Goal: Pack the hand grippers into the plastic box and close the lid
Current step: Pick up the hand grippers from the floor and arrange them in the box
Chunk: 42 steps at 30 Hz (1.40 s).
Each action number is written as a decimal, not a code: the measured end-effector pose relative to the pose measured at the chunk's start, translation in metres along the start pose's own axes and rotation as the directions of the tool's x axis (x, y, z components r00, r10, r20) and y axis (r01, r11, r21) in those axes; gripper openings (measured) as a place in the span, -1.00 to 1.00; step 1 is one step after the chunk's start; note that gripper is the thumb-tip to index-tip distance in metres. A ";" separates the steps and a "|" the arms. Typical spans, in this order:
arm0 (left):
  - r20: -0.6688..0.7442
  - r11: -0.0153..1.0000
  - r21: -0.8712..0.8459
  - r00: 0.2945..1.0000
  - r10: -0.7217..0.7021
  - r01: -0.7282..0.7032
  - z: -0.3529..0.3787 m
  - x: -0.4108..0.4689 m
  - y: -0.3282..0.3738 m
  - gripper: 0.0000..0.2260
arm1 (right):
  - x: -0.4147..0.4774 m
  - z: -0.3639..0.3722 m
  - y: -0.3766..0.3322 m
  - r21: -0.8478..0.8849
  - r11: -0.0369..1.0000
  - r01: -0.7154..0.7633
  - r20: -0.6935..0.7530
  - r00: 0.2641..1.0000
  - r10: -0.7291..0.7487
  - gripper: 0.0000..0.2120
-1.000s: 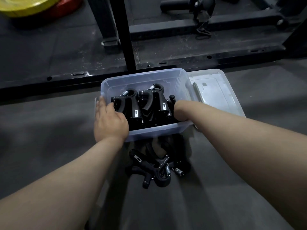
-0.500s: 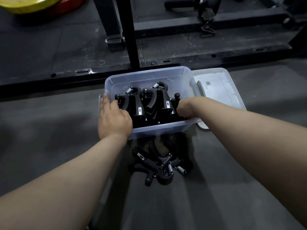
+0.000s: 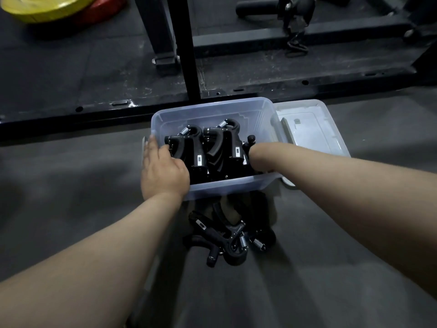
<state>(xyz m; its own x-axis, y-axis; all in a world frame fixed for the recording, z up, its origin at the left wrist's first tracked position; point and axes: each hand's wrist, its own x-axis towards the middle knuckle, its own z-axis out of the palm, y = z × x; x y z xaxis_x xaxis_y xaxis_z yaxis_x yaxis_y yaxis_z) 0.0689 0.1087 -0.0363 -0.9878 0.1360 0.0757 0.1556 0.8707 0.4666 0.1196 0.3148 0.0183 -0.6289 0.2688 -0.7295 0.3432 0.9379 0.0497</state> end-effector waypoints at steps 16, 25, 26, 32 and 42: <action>-0.011 1.000 -0.009 1.000 0.008 -0.008 0.001 0.000 -0.002 -0.61 | 0.014 -0.006 0.008 -0.142 0.990 -0.012 0.031 0.999 0.016 -0.76; 0.003 1.000 0.007 1.000 0.012 -0.012 -0.001 0.001 0.000 -0.62 | 0.030 0.013 0.001 -0.249 0.967 -0.045 -0.010 0.999 0.044 -0.56; 0.005 1.000 0.004 1.000 0.011 -0.011 -0.001 0.001 0.000 -0.62 | 0.030 0.016 0.003 -0.241 0.970 -0.042 -0.032 0.999 0.036 -0.57; -0.005 1.000 -0.018 1.000 0.010 -0.010 0.001 0.001 -0.002 -0.61 | 0.025 0.013 0.004 -0.161 0.986 -0.038 -0.052 0.998 0.030 -0.56; -0.013 1.000 -0.007 1.000 0.013 -0.013 0.002 0.001 -0.001 -0.62 | 0.044 0.026 0.012 -0.124 0.992 -0.004 -0.223 0.974 -0.024 -0.48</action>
<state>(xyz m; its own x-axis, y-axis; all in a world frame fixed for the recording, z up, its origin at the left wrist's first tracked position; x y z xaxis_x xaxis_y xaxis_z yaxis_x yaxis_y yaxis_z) 0.0679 0.1085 -0.0383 -0.9857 0.1406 0.0933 0.1681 0.8657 0.4716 0.1142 0.3323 -0.0311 -0.7769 0.2883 -0.5597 0.2566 0.9568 0.1367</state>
